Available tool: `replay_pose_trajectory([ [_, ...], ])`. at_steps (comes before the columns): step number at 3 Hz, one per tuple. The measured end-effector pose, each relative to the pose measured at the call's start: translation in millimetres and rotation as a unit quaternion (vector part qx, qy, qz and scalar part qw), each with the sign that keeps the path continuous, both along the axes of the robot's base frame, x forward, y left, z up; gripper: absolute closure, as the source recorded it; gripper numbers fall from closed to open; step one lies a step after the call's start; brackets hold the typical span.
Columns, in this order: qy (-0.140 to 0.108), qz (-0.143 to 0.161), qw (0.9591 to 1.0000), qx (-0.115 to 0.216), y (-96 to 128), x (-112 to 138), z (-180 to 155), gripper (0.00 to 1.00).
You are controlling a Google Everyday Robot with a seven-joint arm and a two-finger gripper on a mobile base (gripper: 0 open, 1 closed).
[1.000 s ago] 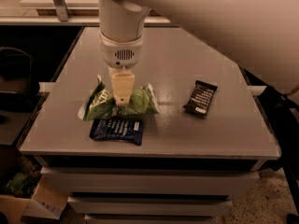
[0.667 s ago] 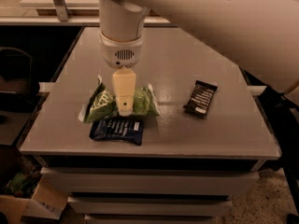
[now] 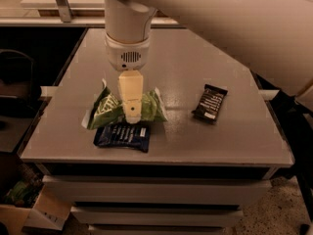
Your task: Move green jalapeno chip bag near rxbar blueberry
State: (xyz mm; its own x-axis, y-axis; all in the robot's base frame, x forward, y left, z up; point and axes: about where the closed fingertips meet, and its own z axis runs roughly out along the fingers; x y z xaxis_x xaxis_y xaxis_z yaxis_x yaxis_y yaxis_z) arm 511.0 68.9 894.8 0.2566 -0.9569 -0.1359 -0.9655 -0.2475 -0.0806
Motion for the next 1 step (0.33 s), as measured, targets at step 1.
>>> replay_pose_trajectory([
  [1,0.006,0.010,0.9999,0.002,1.2,-2.9,1.0,0.00],
])
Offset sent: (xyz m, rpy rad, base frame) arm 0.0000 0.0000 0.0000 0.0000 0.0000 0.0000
